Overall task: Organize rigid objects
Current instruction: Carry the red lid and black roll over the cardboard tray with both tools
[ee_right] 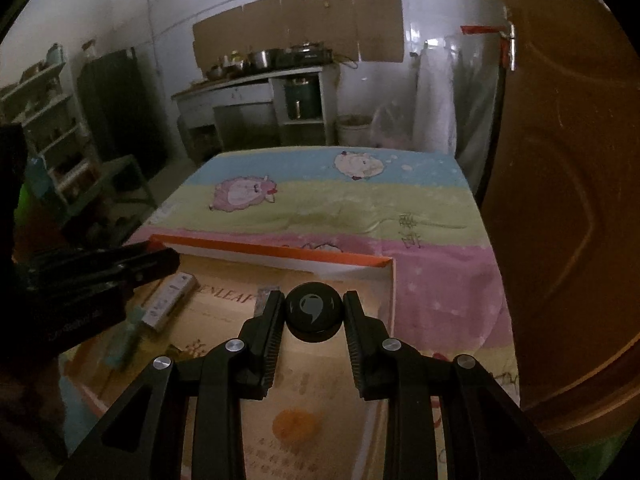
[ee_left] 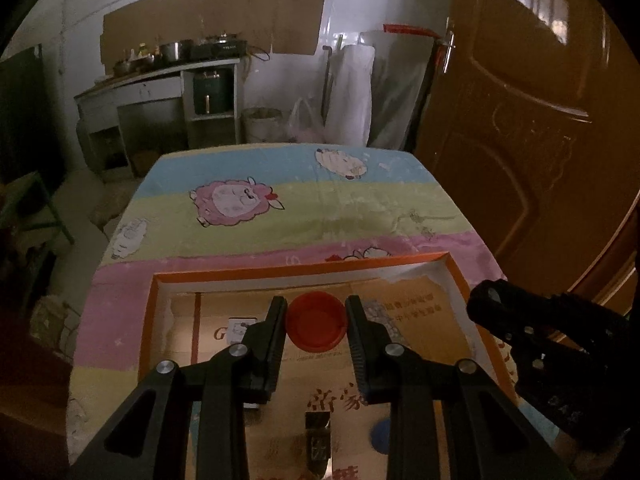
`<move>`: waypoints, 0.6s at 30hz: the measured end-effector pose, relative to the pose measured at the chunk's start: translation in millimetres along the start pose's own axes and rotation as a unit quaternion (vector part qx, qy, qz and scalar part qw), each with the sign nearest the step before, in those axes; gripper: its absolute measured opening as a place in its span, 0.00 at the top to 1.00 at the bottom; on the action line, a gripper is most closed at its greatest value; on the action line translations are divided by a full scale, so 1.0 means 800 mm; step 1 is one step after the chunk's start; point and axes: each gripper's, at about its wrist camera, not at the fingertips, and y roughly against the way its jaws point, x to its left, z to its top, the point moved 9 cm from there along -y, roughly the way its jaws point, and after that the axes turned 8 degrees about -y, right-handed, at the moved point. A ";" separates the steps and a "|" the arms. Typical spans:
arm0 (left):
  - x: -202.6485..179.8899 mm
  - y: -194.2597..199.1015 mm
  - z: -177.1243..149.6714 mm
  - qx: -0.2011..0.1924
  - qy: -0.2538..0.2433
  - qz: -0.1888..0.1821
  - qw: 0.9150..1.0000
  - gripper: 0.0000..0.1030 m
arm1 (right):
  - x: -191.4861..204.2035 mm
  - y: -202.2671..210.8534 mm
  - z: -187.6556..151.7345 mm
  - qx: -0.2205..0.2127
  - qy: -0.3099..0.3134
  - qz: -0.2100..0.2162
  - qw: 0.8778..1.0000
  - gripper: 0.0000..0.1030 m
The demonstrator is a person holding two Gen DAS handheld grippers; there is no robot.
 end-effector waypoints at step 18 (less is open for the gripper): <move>-0.002 -0.060 -0.018 0.056 0.001 -0.007 0.998 0.71 | -0.009 -0.068 -0.010 0.060 0.001 -0.012 0.998 0.70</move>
